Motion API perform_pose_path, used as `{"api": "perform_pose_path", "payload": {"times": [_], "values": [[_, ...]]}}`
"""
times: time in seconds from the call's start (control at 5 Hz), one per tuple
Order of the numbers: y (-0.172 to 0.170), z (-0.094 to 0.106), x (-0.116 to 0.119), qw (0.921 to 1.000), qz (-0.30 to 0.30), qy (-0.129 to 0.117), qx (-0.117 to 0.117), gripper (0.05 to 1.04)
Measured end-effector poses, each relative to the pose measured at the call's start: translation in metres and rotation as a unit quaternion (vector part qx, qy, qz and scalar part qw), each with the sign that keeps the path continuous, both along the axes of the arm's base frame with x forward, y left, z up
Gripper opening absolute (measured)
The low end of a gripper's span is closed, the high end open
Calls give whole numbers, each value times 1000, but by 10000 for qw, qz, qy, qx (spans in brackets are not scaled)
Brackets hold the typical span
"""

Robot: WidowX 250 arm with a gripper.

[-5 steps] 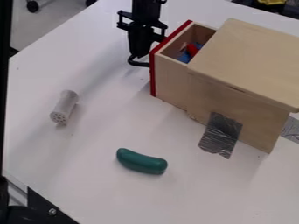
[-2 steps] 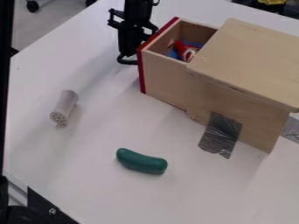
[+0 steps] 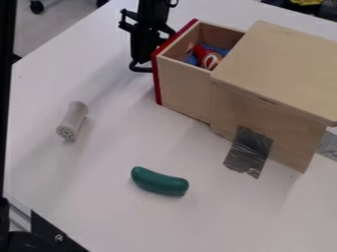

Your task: Open the drawer

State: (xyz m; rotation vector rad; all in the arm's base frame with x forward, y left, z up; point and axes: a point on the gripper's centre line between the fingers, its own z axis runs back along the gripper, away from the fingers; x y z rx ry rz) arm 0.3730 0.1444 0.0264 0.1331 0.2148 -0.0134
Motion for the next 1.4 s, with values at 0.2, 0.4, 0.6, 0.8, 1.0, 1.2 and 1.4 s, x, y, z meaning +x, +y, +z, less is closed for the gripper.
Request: {"api": "perform_pose_path", "payload": {"times": [0.2,0.4,0.6,0.8,1.0,1.2,1.4], "values": [[2,1,-3,9999,22,112,103,105],[4,5,-4,9993,59,197,318,105],[2,5,-3,9988,45,218,435,105],[2,6,-2,9985,69,209,502,103],[2,7,-3,9983,86,231,534,103],[4,7,-3,9982,98,236,549,103],[9,6,-3,9980,156,257,562,103]]}}
